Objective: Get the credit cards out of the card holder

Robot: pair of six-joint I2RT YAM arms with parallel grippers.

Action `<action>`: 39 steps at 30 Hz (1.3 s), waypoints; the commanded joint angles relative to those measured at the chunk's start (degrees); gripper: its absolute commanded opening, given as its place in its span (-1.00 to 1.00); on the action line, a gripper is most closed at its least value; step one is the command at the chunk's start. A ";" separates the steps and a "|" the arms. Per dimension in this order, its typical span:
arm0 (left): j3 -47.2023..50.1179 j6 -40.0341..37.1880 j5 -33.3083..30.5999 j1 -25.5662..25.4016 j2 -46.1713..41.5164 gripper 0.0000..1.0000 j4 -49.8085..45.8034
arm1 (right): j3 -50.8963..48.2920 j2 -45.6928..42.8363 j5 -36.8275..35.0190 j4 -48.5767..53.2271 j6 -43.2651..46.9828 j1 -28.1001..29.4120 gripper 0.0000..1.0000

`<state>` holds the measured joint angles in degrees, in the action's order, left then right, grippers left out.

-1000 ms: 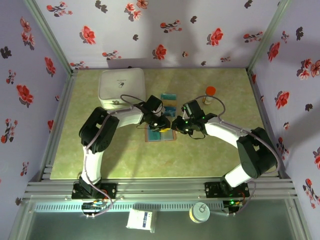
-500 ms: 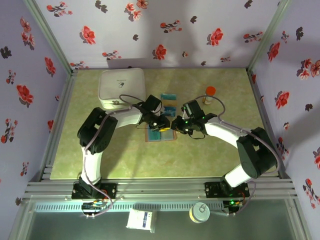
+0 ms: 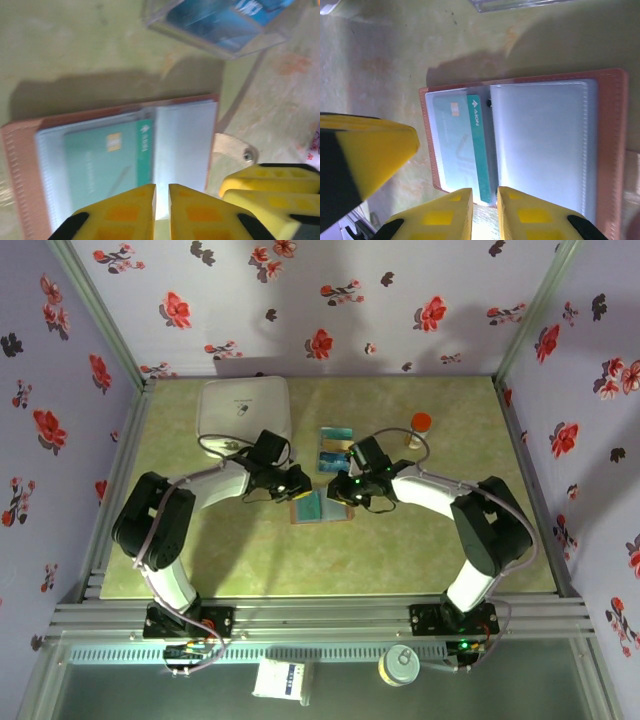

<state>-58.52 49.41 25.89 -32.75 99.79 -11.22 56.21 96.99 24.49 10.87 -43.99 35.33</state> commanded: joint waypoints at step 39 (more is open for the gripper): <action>6.93 -0.98 -0.58 3.31 1.00 -0.88 1.07 | -2.53 2.62 -2.69 1.35 0.99 0.53 -0.62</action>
<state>-52.31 49.56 25.52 -29.82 100.25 -9.63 53.32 101.30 23.75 8.95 -43.94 35.75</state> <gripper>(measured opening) 0.065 0.190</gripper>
